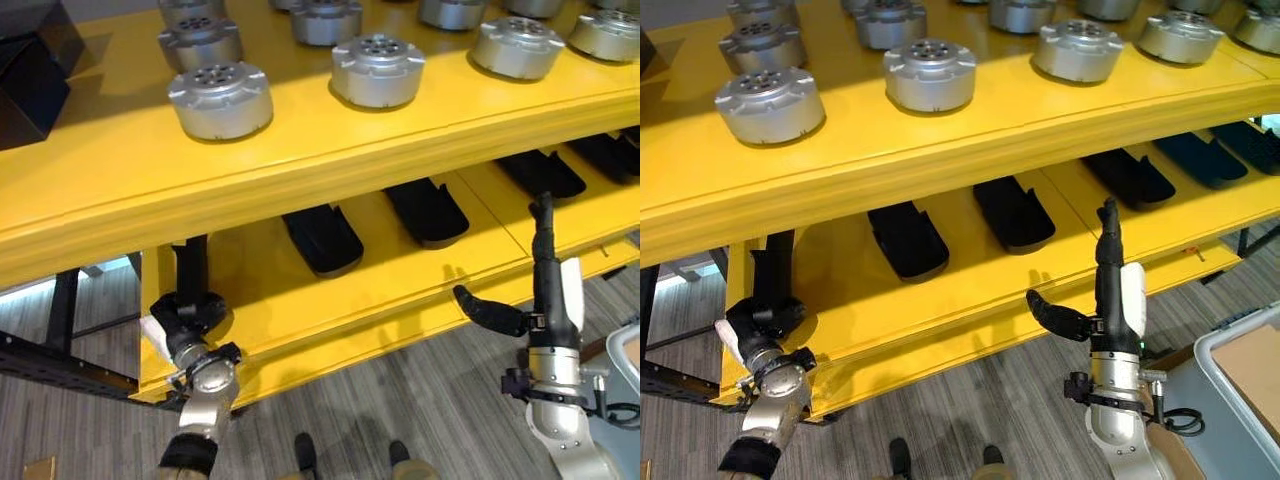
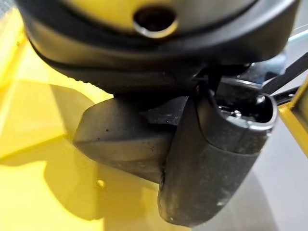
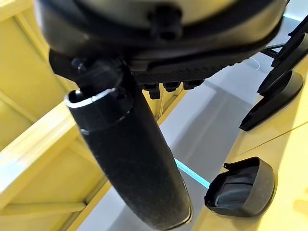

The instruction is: Move parts from the plastic box to the shelf.

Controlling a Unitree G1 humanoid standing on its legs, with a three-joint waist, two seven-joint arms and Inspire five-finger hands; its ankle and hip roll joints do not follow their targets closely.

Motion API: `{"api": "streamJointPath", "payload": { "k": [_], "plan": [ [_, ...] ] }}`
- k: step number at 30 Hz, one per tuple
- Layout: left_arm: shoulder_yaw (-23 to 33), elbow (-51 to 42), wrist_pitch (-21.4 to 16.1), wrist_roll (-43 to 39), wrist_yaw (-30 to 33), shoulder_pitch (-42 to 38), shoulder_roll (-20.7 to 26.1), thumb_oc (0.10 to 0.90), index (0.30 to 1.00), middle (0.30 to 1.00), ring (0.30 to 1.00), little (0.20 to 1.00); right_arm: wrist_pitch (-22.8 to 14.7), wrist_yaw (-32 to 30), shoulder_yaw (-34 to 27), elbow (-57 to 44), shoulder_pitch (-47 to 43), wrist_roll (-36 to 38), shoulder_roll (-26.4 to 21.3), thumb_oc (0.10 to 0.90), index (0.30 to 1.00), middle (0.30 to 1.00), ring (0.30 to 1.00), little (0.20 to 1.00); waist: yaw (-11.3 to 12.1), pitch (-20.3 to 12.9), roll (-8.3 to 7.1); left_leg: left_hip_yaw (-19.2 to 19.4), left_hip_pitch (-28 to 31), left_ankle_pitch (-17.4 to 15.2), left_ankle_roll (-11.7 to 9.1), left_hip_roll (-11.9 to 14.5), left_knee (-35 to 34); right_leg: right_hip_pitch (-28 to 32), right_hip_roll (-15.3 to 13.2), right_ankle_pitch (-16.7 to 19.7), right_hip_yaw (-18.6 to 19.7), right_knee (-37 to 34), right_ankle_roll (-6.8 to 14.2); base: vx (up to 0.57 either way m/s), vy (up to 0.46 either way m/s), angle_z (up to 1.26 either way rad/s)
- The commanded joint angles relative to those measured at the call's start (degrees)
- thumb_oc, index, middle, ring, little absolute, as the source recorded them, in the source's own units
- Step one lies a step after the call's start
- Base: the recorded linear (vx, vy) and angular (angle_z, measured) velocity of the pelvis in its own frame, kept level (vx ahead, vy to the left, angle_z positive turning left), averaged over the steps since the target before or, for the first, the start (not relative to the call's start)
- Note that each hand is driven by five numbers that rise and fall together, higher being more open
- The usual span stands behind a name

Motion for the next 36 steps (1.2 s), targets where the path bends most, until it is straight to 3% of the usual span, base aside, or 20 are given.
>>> {"api": "streamJointPath", "payload": {
  "k": [1,11,18,19,20,21,30,36],
  "plan": [
    [1.97,4.73,-5.60,-2.03,1.89,-6.61,2.42,0.400,0.300,0.300,0.300,0.300,-4.34,-1.81,-0.46,-0.57,-6.44,-0.91,-2.14,0.900,1.000,1.000,1.000,1.000,-0.27,-4.60,0.26,2.96,4.81,-6.52,-1.13,4.27,-0.09,-6.08,0.75,1.54,0.81,3.54,-0.05,0.00,0.004,-0.06],
    [2.36,15.54,-0.75,-2.36,1.19,-12.30,7.21,0.400,0.300,0.300,0.300,0.300,-5.34,-0.45,0.58,0.91,-7.41,-0.56,-3.81,0.900,1.000,1.000,1.000,1.000,-2.36,-3.94,0.94,4.42,5.22,-6.72,-1.23,4.66,0.11,-6.97,1.12,0.68,1.79,4.86,-0.23,0.01,0.020,-0.09],
    [2.76,20.08,-0.16,-3.23,0.15,-14.16,8.03,0.400,0.300,0.300,0.300,0.300,-4.39,-0.67,1.63,0.76,-8.38,-0.52,-4.11,0.900,1.000,1.000,1.000,1.000,-2.91,-3.44,0.85,4.87,5.22,-6.95,-1.10,4.65,0.43,-7.42,1.28,0.22,2.15,5.65,-0.33,0.00,0.002,-0.04],
    [2.52,20.09,0.12,-2.89,-0.06,-14.13,8.08,0.555,0.517,0.517,0.517,0.517,-4.45,-0.49,1.59,0.72,-8.29,-0.57,-4.04,0.900,1.000,1.000,1.000,1.000,-2.99,-3.37,0.86,4.89,5.29,-6.99,-1.09,4.67,0.44,-7.49,1.31,0.14,2.19,5.79,-0.32,0.00,0.000,0.00],
    [2.43,20.01,0.25,-2.77,-0.05,-14.09,8.10,0.622,0.610,0.610,0.610,0.610,-4.53,-0.48,1.57,0.70,-8.23,-0.60,-4.03,0.900,1.000,1.000,1.000,1.000,-2.99,-3.33,0.85,4.91,5.32,-7.00,-1.07,4.67,0.44,-7.50,1.32,0.14,2.19,5.82,-0.32,0.00,0.000,0.00],
    [2.32,19.88,0.39,-2.33,0.11,-14.05,8.07,0.900,1.000,1.000,1.000,1.000,-4.63,-0.47,1.55,0.69,-8.18,-0.66,-4.02,0.900,1.000,1.000,1.000,1.000,-2.99,-3.30,0.84,4.91,5.36,-7.02,-1.04,4.66,0.44,-7.51,1.32,0.14,2.19,5.83,-0.33,0.00,0.000,0.00],
    [-1.34,15.75,1.81,-1.30,-7.07,-12.20,6.17,0.900,1.000,1.000,1.000,1.000,-4.15,-0.13,1.62,0.52,-8.49,-0.85,-3.64,0.900,1.000,1.000,1.000,1.000,-2.09,-2.99,0.79,4.46,5.38,-7.05,-0.92,4.56,0.30,-7.44,1.25,0.40,1.84,5.44,-0.20,-0.01,-0.006,0.00],
    [-2.35,11.98,1.83,-2.78,-7.49,-9.99,3.84,0.900,1.000,1.000,1.000,1.000,-3.55,-0.35,1.69,0.27,-8.31,-1.52,-2.94,0.900,1.000,1.000,1.000,1.000,-1.26,-2.96,0.83,3.81,5.51,-6.98,-0.85,4.58,0.15,-7.12,1.16,0.53,1.33,5.16,-0.09,0.00,0.000,0.00]
  ]
}}
